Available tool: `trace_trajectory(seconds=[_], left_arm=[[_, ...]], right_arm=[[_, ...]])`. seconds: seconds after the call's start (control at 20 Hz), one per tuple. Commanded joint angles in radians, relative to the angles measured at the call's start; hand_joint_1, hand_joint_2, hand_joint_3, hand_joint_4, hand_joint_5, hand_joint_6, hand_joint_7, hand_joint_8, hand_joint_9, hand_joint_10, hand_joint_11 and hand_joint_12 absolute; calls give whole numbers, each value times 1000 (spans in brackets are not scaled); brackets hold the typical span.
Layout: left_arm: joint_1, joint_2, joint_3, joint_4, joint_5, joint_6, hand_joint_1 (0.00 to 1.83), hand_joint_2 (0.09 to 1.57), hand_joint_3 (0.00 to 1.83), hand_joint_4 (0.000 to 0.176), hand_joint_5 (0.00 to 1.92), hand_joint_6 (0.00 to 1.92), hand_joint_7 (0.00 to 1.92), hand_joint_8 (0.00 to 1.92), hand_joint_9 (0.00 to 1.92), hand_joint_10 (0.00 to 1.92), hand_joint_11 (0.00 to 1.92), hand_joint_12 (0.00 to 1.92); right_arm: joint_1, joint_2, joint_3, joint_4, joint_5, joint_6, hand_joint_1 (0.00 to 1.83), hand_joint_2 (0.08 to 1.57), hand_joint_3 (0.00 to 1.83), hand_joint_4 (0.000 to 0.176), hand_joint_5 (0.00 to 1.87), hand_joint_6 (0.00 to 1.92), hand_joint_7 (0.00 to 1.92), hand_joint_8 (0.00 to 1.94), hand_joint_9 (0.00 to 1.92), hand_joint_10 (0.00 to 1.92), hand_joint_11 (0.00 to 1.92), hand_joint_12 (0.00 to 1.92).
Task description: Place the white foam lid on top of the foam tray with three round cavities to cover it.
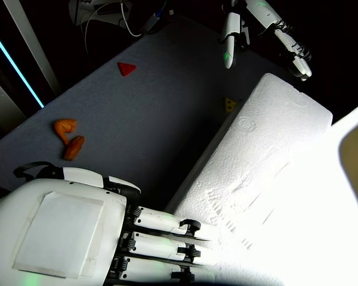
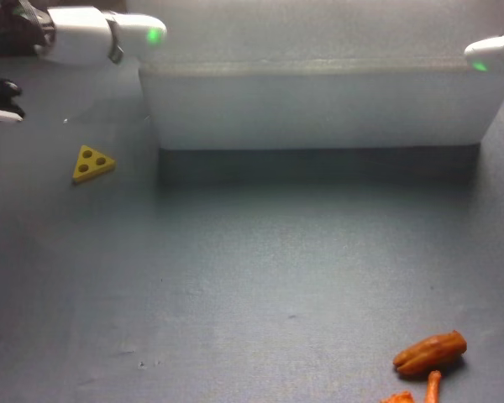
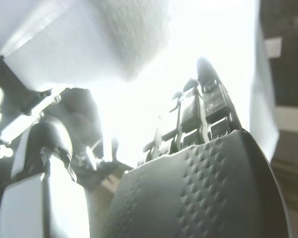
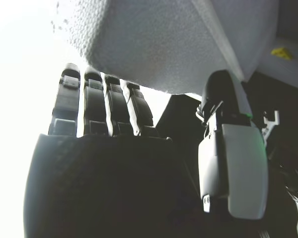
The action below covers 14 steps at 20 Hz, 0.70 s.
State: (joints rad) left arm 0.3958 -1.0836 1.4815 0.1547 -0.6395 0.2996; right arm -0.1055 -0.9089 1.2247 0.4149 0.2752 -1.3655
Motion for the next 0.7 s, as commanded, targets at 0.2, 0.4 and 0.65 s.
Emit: trace_trajectory(seconds=[0.2, 0.4, 0.65], left_arm=[[18, 9, 0, -10, -122, -46, 492, 1099, 0, 83, 0, 0, 0, 0, 0, 0, 0, 0], [62, 30, -34, -11, -165, -58, 454, 1085, 0, 74, 0, 0, 0, 0, 0, 0, 0, 0], [93, 62, -74, -12, -220, -66, 465, 1072, 0, 85, 0, 0, 0, 0, 0, 0, 0, 0]], right_arm=[[-30, 30, 2, 18, 92, -1, 416, 1197, 5, 0, 0, 0, 0, 0, 0, 0, 0, 0], [-43, 76, -40, 7, 97, -1, 429, 1199, 2, 0, 0, 0, 0, 0, 0, 0, 0, 0], [-52, 125, -95, -23, 110, -1, 442, 1191, 0, 0, 0, 0, 0, 0, 0, 0, 0, 0]])
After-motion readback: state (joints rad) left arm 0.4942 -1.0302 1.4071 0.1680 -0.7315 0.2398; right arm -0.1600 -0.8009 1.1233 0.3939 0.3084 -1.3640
